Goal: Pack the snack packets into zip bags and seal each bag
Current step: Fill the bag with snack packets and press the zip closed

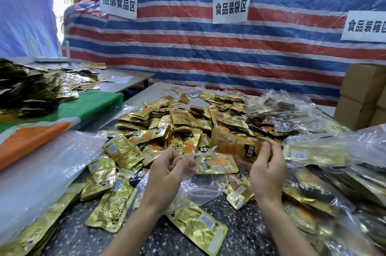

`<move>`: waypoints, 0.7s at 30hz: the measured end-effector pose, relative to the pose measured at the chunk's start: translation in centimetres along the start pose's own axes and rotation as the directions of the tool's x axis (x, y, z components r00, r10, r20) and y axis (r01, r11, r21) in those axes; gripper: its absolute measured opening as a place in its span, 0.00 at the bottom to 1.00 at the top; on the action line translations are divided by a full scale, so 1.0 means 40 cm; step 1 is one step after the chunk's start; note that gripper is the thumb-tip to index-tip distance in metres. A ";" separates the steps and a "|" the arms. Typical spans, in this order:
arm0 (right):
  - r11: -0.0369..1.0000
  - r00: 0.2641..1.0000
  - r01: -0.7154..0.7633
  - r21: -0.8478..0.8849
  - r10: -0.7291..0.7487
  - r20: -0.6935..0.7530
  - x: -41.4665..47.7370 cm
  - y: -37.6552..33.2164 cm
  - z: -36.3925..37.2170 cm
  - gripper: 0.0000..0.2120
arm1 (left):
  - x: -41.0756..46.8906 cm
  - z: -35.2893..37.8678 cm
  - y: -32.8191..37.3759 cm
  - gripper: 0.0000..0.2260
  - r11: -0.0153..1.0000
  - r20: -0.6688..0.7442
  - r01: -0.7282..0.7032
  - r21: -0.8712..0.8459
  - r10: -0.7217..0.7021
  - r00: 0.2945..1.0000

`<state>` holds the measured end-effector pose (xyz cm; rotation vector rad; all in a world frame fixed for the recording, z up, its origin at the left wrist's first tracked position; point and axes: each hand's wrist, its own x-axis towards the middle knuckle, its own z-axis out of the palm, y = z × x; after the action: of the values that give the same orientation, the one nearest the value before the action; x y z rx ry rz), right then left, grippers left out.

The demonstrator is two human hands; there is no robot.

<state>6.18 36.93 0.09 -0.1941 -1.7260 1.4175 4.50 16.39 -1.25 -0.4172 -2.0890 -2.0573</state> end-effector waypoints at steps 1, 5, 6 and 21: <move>0.997 0.999 -0.007 0.079 0.010 -0.030 0.002 -0.013 -0.006 0.10 | 0.000 0.000 0.000 0.10 1.000 -0.001 0.006 -0.004 -0.006 1.000; 0.891 0.992 -0.123 0.437 0.124 0.027 0.011 -0.052 -0.014 0.09 | 0.001 -0.001 0.000 0.10 1.000 -0.006 0.021 -0.013 -0.021 1.000; 0.864 0.990 -0.140 0.484 0.115 0.081 0.008 -0.058 -0.014 0.09 | 0.001 -0.001 0.000 0.10 1.000 -0.006 0.024 -0.011 -0.024 1.000; 0.901 0.700 0.423 0.094 -0.391 0.598 -0.074 -0.046 0.028 0.19 | -0.009 -0.003 0.021 0.13 0.988 0.076 -0.058 -0.143 0.070 0.995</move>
<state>7.91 33.71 0.16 0.6657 -2.1436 1.1549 5.12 16.25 -0.58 -0.5906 -1.9523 -2.1927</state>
